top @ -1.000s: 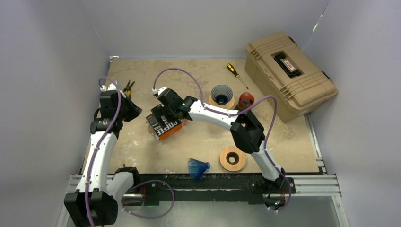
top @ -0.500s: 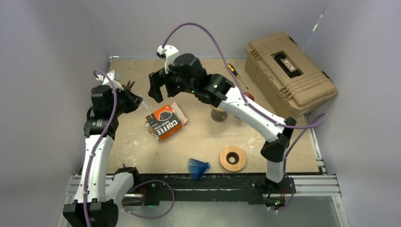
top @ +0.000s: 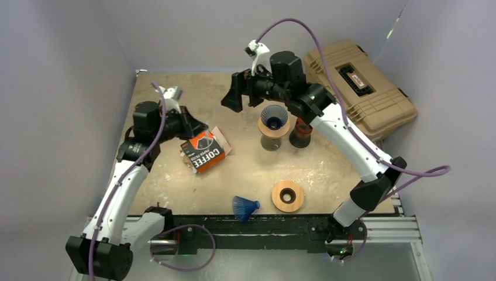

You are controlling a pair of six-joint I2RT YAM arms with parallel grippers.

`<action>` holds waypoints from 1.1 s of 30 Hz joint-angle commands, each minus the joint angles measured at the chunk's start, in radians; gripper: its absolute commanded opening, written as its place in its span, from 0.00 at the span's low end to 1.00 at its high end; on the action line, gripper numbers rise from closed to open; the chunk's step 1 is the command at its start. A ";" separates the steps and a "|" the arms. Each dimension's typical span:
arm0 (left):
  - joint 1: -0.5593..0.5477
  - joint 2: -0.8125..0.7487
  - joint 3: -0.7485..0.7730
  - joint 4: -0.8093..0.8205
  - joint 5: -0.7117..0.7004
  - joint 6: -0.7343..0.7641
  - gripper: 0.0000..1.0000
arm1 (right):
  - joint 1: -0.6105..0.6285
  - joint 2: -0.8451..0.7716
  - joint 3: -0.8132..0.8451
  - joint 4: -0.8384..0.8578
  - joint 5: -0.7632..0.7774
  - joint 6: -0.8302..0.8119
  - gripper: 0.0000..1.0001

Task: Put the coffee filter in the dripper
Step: Pick up the coffee filter from the coffee filter holder.

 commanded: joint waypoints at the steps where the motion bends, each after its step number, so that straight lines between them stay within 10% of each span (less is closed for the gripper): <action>1: -0.161 0.035 0.017 0.081 0.032 0.054 0.00 | -0.049 -0.085 -0.060 0.060 -0.121 0.012 0.99; 13: -0.551 0.123 0.023 0.057 -0.096 0.299 0.00 | -0.197 -0.264 -0.286 0.139 -0.309 -0.006 0.99; 33: -0.562 0.046 -0.118 0.248 -0.007 0.703 0.00 | -0.239 -0.605 -0.790 0.324 -0.414 -0.073 0.98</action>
